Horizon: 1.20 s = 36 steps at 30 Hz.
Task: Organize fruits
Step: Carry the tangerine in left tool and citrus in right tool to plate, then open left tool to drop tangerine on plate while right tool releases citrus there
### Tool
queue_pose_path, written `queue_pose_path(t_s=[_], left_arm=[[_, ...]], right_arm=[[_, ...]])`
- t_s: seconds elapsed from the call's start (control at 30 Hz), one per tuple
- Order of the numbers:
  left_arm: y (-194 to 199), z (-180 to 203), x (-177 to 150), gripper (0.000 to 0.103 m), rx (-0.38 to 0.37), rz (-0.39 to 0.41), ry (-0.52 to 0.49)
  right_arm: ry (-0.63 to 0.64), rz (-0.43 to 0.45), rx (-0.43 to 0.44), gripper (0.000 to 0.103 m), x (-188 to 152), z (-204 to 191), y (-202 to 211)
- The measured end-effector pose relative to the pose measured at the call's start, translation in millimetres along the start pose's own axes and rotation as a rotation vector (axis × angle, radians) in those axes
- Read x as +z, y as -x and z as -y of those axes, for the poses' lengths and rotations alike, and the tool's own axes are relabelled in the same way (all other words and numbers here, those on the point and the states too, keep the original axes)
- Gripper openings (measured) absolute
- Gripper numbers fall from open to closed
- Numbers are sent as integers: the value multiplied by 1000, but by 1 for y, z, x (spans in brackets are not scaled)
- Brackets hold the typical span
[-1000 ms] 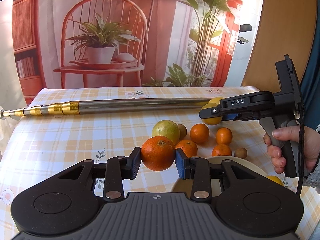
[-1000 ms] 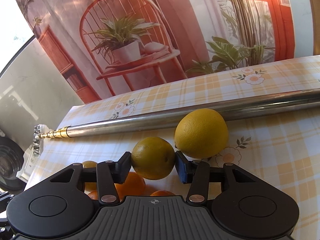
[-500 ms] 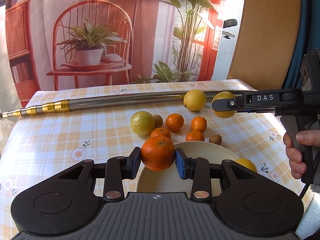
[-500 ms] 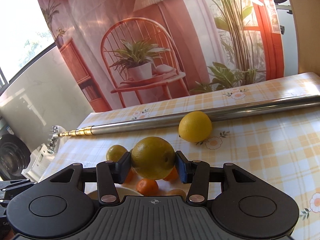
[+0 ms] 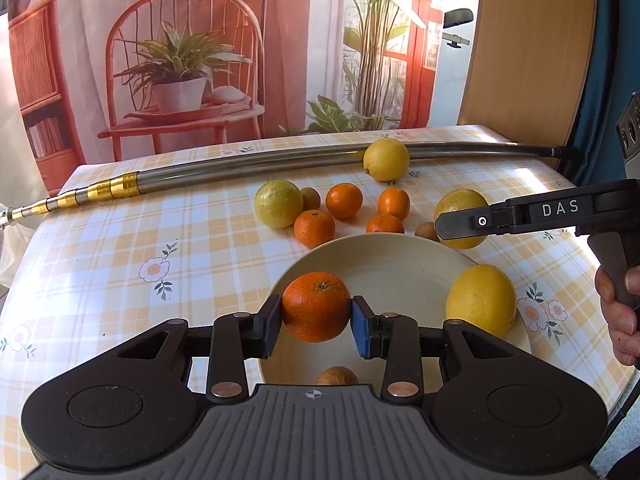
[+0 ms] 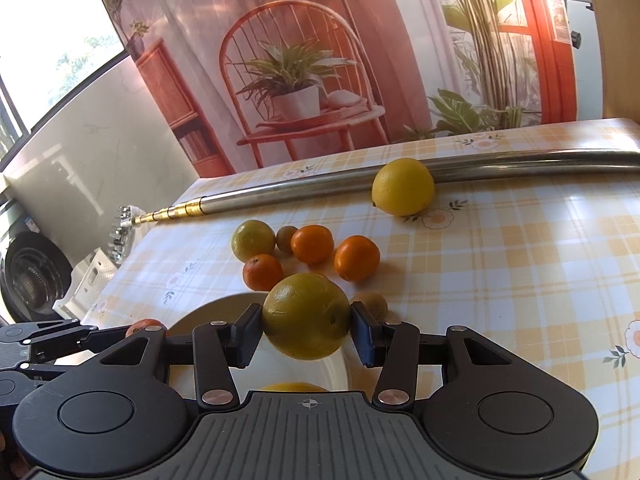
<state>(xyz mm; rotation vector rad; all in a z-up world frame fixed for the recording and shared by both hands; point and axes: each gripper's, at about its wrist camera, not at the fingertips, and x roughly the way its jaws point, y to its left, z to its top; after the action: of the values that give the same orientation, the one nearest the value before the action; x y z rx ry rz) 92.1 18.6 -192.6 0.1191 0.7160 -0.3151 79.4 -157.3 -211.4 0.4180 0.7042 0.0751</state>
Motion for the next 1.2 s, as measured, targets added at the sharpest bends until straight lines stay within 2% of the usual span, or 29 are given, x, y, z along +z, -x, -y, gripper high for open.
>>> queue_pose_path(t_s=[0.43, 0.93, 1.2], left_arm=[[-13, 9, -8, 39, 31, -41, -64], [-19, 5, -9, 39, 33, -70, -40], [-21, 9, -11, 40, 40, -75, -61]], right_arm=[[96, -57, 12, 44, -7, -18, -14], [135, -120, -4, 44, -12, -24, -27], [147, -135, -8, 44, -12, -24, -30]])
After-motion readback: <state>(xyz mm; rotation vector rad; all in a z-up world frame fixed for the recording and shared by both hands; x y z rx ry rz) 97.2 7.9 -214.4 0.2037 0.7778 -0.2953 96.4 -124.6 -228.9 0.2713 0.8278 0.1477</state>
